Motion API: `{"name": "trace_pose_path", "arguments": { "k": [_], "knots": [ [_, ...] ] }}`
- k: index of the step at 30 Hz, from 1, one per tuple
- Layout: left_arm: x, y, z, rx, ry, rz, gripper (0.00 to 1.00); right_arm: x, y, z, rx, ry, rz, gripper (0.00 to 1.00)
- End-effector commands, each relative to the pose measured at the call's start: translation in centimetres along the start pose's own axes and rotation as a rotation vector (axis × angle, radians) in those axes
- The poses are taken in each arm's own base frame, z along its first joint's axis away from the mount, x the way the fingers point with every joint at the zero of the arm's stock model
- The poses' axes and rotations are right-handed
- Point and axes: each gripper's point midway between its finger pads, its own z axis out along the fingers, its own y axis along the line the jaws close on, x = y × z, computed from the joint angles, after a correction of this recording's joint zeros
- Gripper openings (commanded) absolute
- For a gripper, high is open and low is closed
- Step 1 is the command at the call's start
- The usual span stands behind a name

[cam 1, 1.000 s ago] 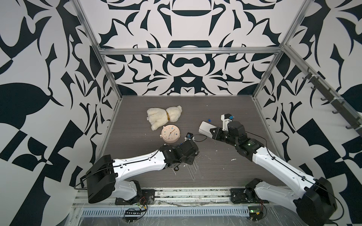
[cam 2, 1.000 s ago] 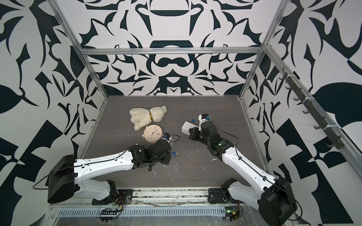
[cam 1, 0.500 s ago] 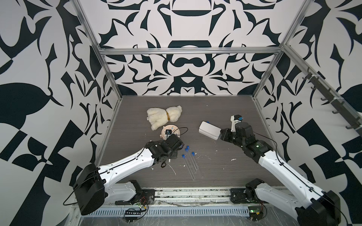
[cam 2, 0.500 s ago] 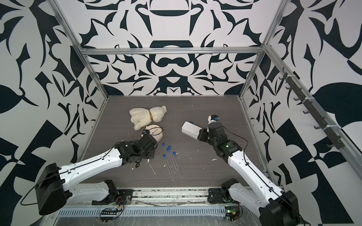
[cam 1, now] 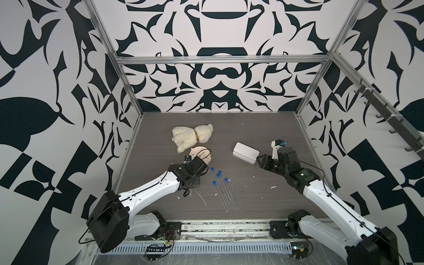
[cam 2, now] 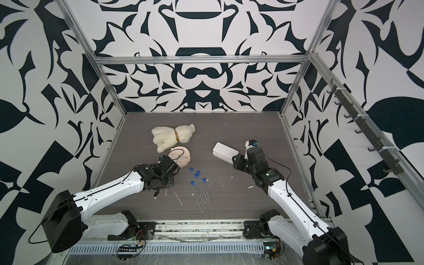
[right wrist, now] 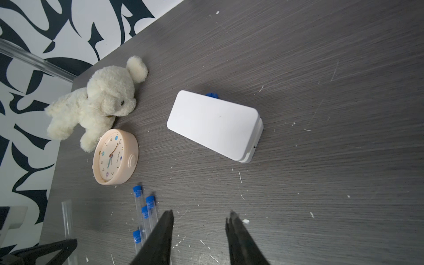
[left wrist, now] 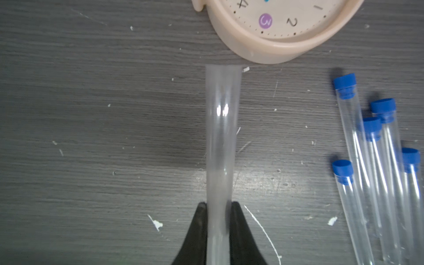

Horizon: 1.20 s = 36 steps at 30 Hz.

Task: Remove stoppers from test tubes
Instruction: Place the test tube at the center of the board.

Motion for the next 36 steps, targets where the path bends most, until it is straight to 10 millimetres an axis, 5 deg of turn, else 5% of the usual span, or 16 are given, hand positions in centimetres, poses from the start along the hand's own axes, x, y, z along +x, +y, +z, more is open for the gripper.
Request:
{"name": "trace_pose_path", "arguments": {
  "k": [1,27,36],
  "knots": [
    [1.2,0.7,0.7,-0.013,0.059,-0.013,0.04,-0.5,0.5,-0.3,-0.03,-0.024,-0.001,0.43],
    [3.1,1.4,4.6,-0.091,0.248,-0.034,0.14,0.6,-0.2,0.4,-0.024,0.008,0.002,0.42],
    [3.3,1.5,4.8,-0.101,0.262,-0.047,0.29,0.6,-0.3,0.4,-0.021,0.006,0.0,0.42]
  ]
}}
